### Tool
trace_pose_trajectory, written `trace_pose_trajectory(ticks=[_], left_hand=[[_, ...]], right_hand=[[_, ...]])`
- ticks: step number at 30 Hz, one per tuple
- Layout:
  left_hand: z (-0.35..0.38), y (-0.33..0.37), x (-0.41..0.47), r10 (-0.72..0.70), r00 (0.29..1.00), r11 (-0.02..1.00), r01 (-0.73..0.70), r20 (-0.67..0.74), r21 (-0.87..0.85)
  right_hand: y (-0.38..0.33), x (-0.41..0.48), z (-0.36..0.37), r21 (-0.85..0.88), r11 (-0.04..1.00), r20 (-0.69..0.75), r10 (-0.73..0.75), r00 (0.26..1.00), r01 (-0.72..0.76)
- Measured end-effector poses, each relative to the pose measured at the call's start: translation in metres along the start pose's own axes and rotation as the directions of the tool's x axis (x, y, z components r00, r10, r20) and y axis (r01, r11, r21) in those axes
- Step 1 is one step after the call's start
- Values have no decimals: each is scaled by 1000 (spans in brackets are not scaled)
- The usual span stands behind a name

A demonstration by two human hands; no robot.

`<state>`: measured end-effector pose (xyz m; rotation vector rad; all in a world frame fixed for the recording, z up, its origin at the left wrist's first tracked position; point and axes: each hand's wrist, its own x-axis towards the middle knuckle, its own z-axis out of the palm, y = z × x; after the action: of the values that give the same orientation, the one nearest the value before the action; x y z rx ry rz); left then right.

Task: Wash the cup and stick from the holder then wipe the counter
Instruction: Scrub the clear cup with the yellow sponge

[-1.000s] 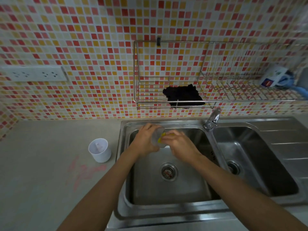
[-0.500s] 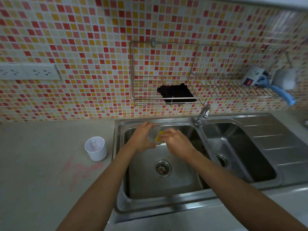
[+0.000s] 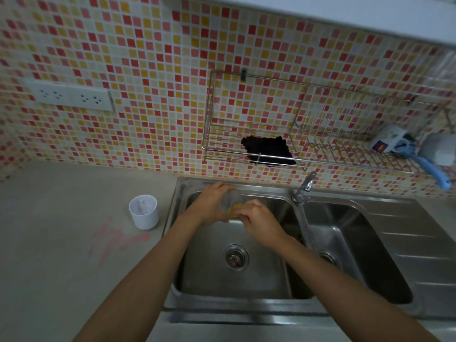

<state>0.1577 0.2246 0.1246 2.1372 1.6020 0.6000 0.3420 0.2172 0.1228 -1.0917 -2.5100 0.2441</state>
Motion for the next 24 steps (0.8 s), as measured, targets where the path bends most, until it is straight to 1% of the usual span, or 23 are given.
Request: trace_pose_trajectory(ticks=[1,3,4,6,8,13,19,22,23,24], left_hand=[[1,2,0,-3,1000,1000,3,3,9],[4,7,-1,-14,1000,1000,14,-5,11],[6,10,-1,-15,1000,1000,15,-13,5],[8,18,0,-27,1000,1000,27,-15,-9],[8,25,1,-45,999,999,45,-8,-20],[5,39,9,-40,999,998,41,22,-38],[20,51,7,-72,996,986,64,-48,-152],[28,53,9,-90,987,989,74,-131,-127],[29,53,9,-76,985,992,58,-155,-113],[31,52,10,-51,984,995,35,-171,-96]], right_hand=[[0,-2,0,74,996,28,42,999,-44],[4,-3,-4,94,994,64,51,997,-57],[9,-3,-7,70,997,76,16,997,-21],[23,-3,-14,-46,995,86,-90,992,94],[38,-3,-17,-122,980,80,-150,985,159],[49,-12,-24,-155,962,50,-222,974,227],[58,-17,-31,-138,962,-1,-240,971,238],[59,-17,-36,-134,962,-17,-241,970,237],[58,-18,-38,-101,971,-30,-222,974,218],[55,-21,-40,-32,984,-41,-175,984,174]])
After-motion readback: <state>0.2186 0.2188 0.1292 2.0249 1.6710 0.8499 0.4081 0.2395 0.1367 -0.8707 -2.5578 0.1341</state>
